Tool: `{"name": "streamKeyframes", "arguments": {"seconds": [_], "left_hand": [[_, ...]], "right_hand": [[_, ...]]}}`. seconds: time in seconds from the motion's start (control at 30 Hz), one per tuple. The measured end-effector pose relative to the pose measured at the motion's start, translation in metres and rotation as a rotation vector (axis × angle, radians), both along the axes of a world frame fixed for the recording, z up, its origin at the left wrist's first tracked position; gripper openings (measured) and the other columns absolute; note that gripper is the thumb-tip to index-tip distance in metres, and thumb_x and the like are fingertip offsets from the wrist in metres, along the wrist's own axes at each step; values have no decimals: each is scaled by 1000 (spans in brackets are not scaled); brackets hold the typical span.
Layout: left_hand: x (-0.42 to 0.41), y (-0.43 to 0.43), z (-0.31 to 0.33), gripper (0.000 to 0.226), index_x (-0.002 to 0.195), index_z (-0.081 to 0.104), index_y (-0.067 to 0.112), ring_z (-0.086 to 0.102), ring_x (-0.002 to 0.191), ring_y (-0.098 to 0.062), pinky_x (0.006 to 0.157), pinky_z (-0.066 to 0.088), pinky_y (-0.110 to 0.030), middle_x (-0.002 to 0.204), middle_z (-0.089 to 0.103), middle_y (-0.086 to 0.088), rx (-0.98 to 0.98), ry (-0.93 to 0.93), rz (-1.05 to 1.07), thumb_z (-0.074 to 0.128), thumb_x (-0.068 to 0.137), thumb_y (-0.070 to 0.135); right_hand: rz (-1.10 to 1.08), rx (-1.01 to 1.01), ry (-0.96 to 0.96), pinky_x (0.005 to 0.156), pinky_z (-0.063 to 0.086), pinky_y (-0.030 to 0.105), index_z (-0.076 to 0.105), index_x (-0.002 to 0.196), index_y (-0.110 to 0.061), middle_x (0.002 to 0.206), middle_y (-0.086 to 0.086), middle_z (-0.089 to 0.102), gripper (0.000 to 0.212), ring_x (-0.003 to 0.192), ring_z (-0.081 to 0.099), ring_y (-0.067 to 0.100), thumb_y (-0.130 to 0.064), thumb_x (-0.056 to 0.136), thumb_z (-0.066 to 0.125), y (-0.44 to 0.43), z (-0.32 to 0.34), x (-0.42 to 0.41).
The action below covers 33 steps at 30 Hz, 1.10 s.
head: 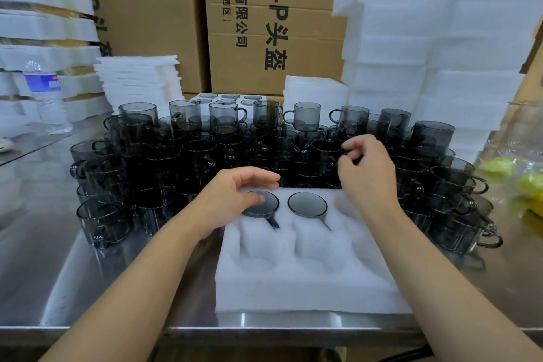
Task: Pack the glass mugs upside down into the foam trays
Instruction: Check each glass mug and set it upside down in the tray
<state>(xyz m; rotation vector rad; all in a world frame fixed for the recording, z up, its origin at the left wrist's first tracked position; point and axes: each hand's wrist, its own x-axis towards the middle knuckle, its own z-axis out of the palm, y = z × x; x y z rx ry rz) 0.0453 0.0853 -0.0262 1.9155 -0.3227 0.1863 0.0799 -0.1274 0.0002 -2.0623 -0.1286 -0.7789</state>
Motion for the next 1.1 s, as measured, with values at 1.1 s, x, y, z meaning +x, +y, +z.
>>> {"name": "streamKeyframes", "arguments": {"seconds": [1.1], "left_hand": [[-1,-1,0,43,96,70,31,65,91,6,71,46,-6,94,74,16,-1,9,21,61,85,-9]], "right_hand": [[-86,-438,162,62,34,30,49,111,-16,102,3,58,18,81,48,22,-15,93,50,5,-9,14]]}}
